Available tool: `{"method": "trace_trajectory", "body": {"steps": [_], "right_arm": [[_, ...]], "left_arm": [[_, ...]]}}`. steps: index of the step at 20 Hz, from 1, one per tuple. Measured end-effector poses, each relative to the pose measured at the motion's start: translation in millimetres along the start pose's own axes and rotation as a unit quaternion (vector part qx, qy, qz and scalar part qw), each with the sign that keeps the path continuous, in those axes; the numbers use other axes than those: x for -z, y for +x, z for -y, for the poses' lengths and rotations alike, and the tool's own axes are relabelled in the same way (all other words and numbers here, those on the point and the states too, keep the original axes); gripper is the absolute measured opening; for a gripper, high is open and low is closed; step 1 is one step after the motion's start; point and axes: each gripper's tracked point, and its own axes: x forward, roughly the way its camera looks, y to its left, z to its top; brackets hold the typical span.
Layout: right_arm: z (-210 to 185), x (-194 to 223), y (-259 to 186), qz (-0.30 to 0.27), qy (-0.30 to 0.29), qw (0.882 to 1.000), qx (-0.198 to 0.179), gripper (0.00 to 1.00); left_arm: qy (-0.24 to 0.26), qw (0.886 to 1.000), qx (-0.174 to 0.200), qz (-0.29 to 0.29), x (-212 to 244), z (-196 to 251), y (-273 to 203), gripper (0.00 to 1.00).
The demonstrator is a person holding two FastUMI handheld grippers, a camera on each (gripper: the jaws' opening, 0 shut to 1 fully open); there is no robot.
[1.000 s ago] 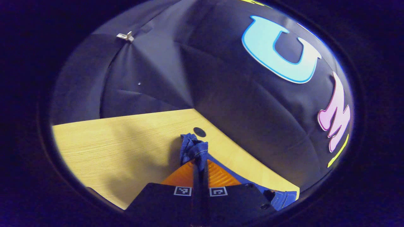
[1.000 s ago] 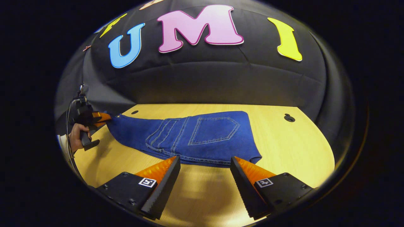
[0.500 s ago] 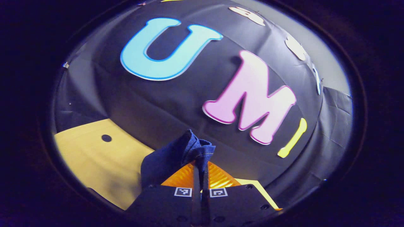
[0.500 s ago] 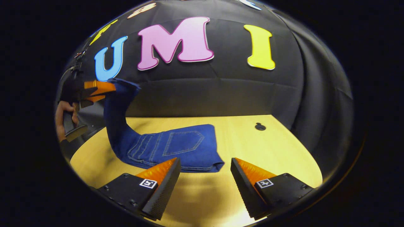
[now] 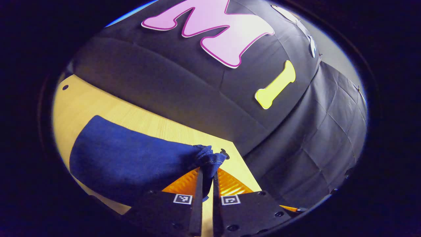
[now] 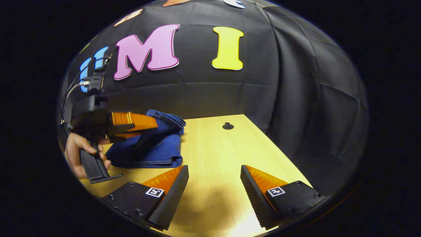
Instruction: Grasp the waist and the cuffs of the jeans and fold them to make the two legs overlap; first hold the waist and fold one-third of the jeans toward the cuffs, then hold the cuffs and fold the remaining one-third in the same direction to finish folding.
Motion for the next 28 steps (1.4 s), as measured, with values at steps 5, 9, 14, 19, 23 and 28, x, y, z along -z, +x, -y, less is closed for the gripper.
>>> {"method": "trace_trajectory", "body": {"steps": [5,9,14,19,23,28], "right_arm": [[-4.4,-9.9,-41.9,0.001,0.015,1.000,-0.005,0.97],[-43.0,-47.9,-88.5,0.017,0.030,0.999,-0.039,0.97],[-99.6,-115.0,-163.6,0.082,-0.004,0.992,-0.099,0.97],[-136.3,-144.9,-243.3,0.158,-0.019,0.978,-0.134,0.96],[-150.4,-148.1,-280.0,0.189,-0.046,0.970,-0.147,0.96],[-148.7,-137.3,-296.9,0.175,-0.023,0.975,-0.132,0.95]], "left_arm": [[0.027,1.000,-0.008,0.013,-5.1,0.8,-48.7,0.96],[0.071,0.993,-0.038,0.084,-47.8,8.1,-160.4,0.97],[0.173,0.964,-0.125,0.156,-97.4,-0.6,-310.7,0.96],[0.196,0.930,-0.199,0.239,-125.4,-0.6,-430.9,0.96],[0.237,0.907,-0.230,0.261,-107.4,3.1,-493.5,1.00],[0.236,0.921,-0.218,0.221,-68.5,6.3,-508.4,0.96]]}}
